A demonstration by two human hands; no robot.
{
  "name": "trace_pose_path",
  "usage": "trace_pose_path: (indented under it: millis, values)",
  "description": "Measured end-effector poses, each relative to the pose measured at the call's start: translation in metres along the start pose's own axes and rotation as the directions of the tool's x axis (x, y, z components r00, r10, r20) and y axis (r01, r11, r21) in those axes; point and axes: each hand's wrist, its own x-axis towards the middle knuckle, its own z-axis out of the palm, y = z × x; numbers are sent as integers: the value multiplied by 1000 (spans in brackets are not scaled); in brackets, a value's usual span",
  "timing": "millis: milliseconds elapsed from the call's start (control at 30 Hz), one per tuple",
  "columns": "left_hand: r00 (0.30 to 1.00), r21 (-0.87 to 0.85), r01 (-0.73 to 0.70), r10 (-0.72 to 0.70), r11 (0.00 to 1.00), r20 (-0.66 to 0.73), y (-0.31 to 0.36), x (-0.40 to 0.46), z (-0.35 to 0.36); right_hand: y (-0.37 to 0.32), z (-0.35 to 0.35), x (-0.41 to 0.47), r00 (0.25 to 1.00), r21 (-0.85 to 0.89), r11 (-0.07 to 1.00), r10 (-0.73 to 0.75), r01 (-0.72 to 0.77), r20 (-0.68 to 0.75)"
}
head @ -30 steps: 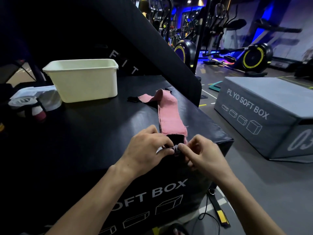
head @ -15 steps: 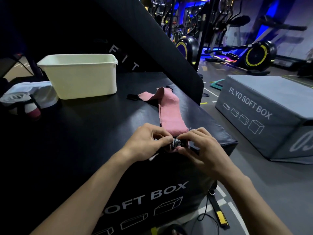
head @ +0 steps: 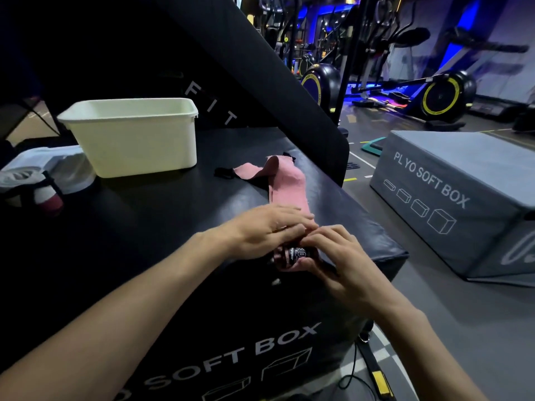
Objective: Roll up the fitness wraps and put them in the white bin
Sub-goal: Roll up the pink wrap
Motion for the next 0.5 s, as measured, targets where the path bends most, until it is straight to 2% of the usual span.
trace_pose_path:
  millis: [67, 133, 300, 400, 467, 500]
  values:
    - [979, 7, 86, -85, 996, 186, -12, 8, 4, -1, 2, -2, 1000, -6, 1000, 8, -8, -4]
    - [949, 85, 141, -159, 986, 274, -26, 12, 8, -3, 3, -2, 1000, 8, 1000, 29, -29, 12]
    - [927, 281, 199, -273, 939, 258, -56, 38, 5, -8, 3, 0, 1000, 59, 998, 1, -1, -7]
    - [957, 204, 235, -263, 950, 123, -68, 49, 5, -4, 1, 1, 998, 123, 990, 61, -62, 7]
    - [952, 94, 291, -277, 952, -133, -75, 52, 4, 0, -1, 3, 995, 163, 982, 94, -98, 32]
    - [900, 61, 347, -314, 936, -304, -81, 55, 3, 1, -2, 4, 994, 179, 978, 100, -105, 39]
